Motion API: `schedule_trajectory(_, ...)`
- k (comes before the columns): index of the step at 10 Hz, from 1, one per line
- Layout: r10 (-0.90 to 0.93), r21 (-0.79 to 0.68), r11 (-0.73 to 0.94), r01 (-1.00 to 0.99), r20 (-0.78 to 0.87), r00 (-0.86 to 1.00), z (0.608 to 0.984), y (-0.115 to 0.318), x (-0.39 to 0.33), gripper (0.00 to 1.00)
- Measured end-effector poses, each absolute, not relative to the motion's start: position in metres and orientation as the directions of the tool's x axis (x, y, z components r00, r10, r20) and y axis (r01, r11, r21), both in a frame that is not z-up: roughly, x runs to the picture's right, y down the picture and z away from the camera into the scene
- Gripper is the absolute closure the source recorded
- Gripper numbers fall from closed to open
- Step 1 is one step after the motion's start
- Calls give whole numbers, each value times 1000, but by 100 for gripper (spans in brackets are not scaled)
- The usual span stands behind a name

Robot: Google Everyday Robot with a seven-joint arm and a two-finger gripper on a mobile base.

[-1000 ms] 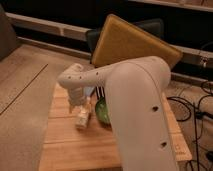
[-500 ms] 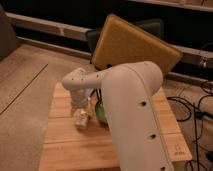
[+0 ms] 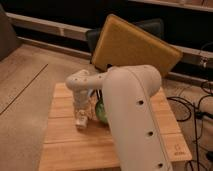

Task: Place the bottle in the ceramic bowl

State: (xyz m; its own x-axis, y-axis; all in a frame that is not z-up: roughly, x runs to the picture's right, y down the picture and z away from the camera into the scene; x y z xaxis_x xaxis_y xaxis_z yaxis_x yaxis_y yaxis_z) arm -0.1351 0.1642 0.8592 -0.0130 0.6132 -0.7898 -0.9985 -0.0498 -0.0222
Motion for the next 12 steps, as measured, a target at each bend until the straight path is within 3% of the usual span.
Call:
schedule_trajectory(3, 635, -46, -46, -998, -773, 7, 856, 149, -139, 96)
schedule_trajectory(4, 658, -67, -14, -998, -752, 41, 849, 134, -146, 100)
schedule_trajectory(8, 758, -118, 93, -989, -636, 147, 808, 70, -178, 100)
schedule_trajectory(12, 792, 67, 104, -992, -609, 42, 771, 48, -118, 100)
